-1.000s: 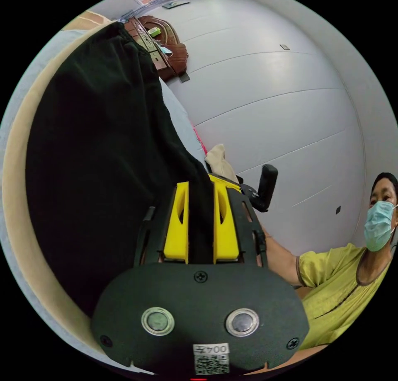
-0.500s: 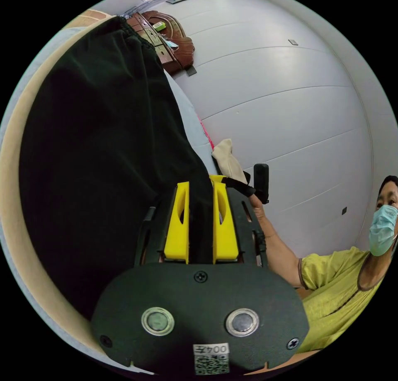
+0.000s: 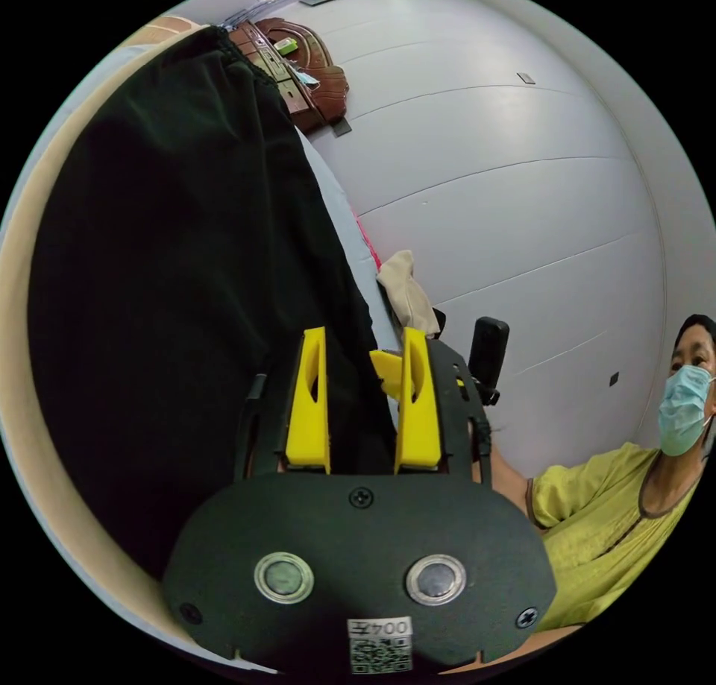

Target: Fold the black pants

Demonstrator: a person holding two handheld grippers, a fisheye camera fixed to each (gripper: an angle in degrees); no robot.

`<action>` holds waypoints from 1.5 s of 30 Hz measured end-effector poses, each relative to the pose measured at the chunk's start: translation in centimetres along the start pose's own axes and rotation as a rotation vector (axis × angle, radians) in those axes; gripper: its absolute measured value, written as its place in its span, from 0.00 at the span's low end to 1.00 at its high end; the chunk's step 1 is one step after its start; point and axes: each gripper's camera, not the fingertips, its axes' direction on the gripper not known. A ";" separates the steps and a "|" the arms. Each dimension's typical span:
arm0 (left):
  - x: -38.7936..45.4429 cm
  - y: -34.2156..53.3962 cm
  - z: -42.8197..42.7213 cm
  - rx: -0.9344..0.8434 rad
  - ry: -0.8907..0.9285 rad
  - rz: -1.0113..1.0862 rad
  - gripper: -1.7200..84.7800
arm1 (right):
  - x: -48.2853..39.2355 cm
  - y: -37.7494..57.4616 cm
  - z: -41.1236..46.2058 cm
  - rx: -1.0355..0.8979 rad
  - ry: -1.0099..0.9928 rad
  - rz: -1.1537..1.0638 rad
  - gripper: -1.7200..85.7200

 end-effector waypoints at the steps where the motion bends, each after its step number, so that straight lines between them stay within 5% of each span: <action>1: 0.0 0.0 0.0 0.000 -0.001 0.000 0.17 | 1.3 0.6 -0.4 0.019 -0.019 0.039 0.15; 11: 0.3 -0.2 0.3 -0.005 -0.015 0.002 0.15 | 16.1 6.5 -5.0 0.245 -0.416 0.534 0.16; 27: 0.9 -0.2 0.8 -0.012 -0.028 0.006 0.14 | 23.9 6.9 -6.0 0.269 -0.677 0.780 0.05; 36: 1.2 0.1 1.3 -0.017 -0.043 0.000 0.14 | 24.2 8.6 -10.3 0.345 -0.509 0.819 0.01; 41: 1.6 0.4 1.6 -0.016 -0.057 0.000 0.14 | 12.4 2.0 -10.8 0.192 -0.245 0.413 0.02; 45: 1.7 0.8 2.0 -0.022 -0.060 -0.011 0.14 | 8.2 -0.7 -7.7 0.050 0.005 0.356 0.02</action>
